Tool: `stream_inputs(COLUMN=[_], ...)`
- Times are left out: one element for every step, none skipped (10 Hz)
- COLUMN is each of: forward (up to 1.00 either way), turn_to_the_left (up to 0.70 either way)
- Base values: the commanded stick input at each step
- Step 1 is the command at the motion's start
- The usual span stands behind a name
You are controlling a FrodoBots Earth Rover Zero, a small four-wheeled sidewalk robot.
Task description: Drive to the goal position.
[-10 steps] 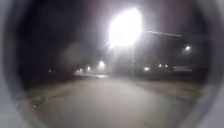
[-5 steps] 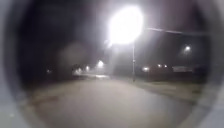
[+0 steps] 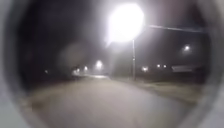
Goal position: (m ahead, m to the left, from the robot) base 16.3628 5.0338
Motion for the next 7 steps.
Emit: stream_inputs(forward=[1.0, 1.0, 1.0, 1.0, 1.0, 1.0, 1.0], turn_to_the_left=[0.11, 0.11, 0.05, 0.07, 0.09, 0.13, 0.15])
